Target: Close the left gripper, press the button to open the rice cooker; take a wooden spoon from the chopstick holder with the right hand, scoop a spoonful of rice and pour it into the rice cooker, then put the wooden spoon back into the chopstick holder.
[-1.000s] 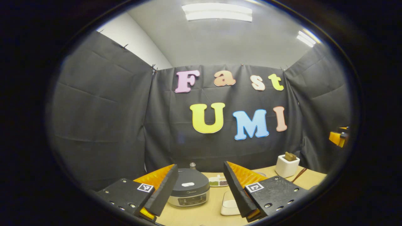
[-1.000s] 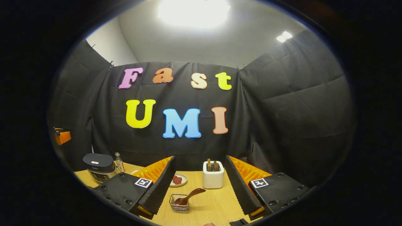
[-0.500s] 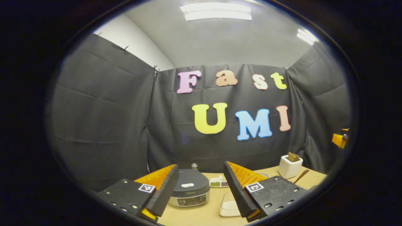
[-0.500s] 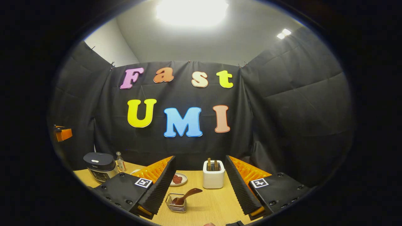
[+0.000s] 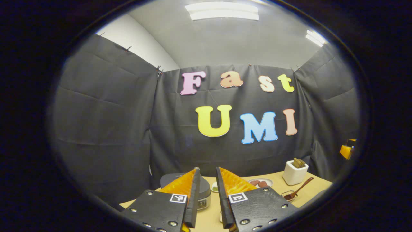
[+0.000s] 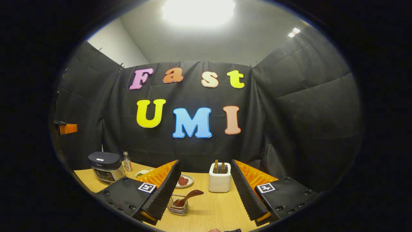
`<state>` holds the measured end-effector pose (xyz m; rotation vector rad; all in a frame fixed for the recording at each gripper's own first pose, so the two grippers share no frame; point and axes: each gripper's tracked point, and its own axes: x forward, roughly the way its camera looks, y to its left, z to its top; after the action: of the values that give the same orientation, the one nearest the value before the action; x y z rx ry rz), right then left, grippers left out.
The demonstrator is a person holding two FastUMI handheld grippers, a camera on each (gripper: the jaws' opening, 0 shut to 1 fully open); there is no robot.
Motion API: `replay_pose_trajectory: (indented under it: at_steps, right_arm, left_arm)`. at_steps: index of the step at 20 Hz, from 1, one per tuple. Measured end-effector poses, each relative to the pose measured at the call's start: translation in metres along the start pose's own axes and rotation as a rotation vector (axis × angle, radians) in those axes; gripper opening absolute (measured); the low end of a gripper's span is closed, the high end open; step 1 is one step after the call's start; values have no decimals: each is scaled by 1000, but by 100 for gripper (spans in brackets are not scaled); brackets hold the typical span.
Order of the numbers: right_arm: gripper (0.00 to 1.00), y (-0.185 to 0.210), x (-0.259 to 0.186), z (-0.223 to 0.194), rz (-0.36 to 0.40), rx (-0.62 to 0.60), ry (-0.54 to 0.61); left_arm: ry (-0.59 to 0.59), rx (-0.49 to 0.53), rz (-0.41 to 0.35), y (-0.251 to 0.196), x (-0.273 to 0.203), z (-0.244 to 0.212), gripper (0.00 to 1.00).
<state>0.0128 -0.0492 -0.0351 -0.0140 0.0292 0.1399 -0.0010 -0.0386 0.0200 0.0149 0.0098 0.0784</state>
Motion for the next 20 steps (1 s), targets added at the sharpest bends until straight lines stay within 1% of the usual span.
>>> replay_pose_trajectory:
  at_steps: [1, 2, 3, 4, 5, 6, 7, 8, 9, 10, 13, 15, 18, 19, 20]
  right_arm:
    - [98, -1, -1, -2, 1, 3, 4]
    - [98, -1, -1, -4, 0, 7, 6]
    - [98, 1, 0, -5, 0, 13, 9]
    - [98, 3, 1, -9, 1, 17, 16]
    - [98, 4, 2, -12, -1, 19, 25]
    - [96, 6, 2, -14, -3, 21, 32]
    - [98, 9, 3, -14, -8, 22, 35]
    - [96, 10, 4, -13, -17, 20, 28]
    - [98, 11, 5, -11, -29, 16, 19]
    - [98, 11, 7, -10, -47, 12, 10]
    - [98, 18, 9, -6, -81, 32, 6]
    - [96, 16, 12, -7, -110, 21, 13]
    - [98, 21, 14, -6, -138, 22, 18]
    - [96, 22, 15, -6, -148, 16, 19]
    - [96, 23, 16, -5, -158, 10, 18]
  left_arm:
    - [-8, 12, 14, 4, 1, 1, 35]
    - [-14, 22, 24, 7, 2, 6, 29]
    - [-25, 30, 39, 11, 6, 6, 28]
    - [-25, 29, 28, 12, 9, 7, 23]
    - [-33, 40, 58, 21, 13, 9, 17]
    - [-36, 40, 64, 29, 18, 9, 5]
    - [-29, 28, 48, 28, 24, 5, 5]
    - [-33, 17, 71, 38, 27, 4, 5]
    - [-32, 6, 57, 40, 37, 2, 0]
    - [-37, -3, 44, 41, 45, 1, 2]
    - [-32, -3, 21, 51, 75, -8, 2]
    - [-28, -17, 9, 59, 93, -16, 2]
    - [3, -47, 2, 74, 120, -37, 2]
    - [15, -54, 2, 77, 129, -47, 0]
    - [28, -62, -2, 79, 137, -56, 2]
